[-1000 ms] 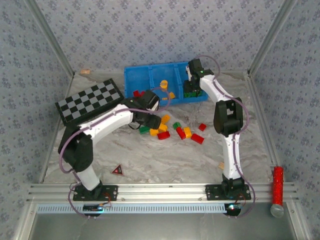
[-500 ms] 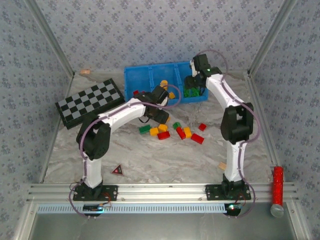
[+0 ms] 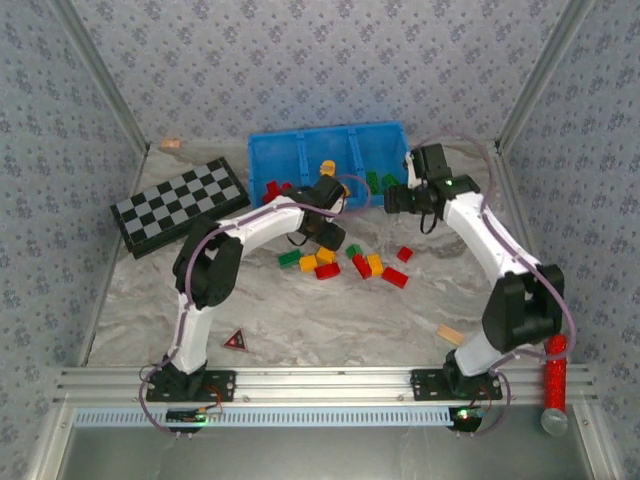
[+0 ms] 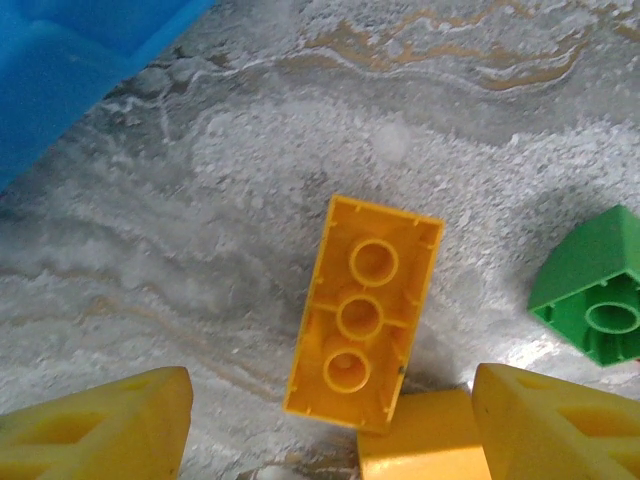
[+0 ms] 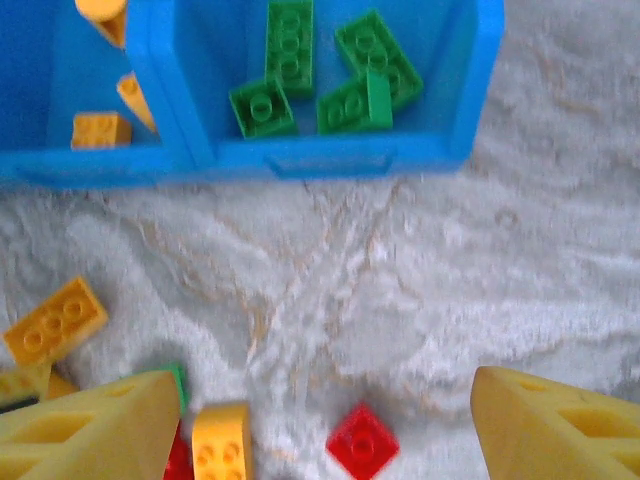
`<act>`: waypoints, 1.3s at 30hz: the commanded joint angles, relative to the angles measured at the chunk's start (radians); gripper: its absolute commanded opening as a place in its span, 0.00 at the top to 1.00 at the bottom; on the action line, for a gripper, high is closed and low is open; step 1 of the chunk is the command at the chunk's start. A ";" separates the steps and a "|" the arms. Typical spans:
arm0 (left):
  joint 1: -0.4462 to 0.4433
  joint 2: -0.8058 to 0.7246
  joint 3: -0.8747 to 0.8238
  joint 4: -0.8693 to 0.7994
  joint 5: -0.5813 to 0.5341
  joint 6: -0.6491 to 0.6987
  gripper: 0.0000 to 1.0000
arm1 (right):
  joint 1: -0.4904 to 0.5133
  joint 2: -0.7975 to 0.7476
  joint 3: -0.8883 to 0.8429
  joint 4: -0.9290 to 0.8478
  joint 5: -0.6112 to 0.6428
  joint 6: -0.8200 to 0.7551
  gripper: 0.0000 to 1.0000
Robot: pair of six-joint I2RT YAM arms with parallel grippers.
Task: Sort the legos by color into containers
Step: Pick up the lego from the center of the table.
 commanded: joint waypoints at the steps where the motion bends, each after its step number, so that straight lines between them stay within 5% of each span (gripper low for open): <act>1: -0.008 0.028 0.050 0.001 0.050 0.028 0.26 | -0.003 -0.118 -0.096 -0.030 -0.001 0.061 0.21; 19: -0.008 0.152 0.128 -0.037 0.084 0.033 0.36 | -0.003 -0.515 -0.433 -0.139 -0.051 0.226 0.20; 29: 0.000 0.173 0.134 -0.075 0.107 0.021 0.60 | -0.001 -0.514 -0.419 -0.137 -0.064 0.231 0.20; 39: 0.009 0.154 0.175 -0.122 0.077 0.013 0.72 | -0.002 -0.503 -0.436 -0.094 -0.072 0.245 0.19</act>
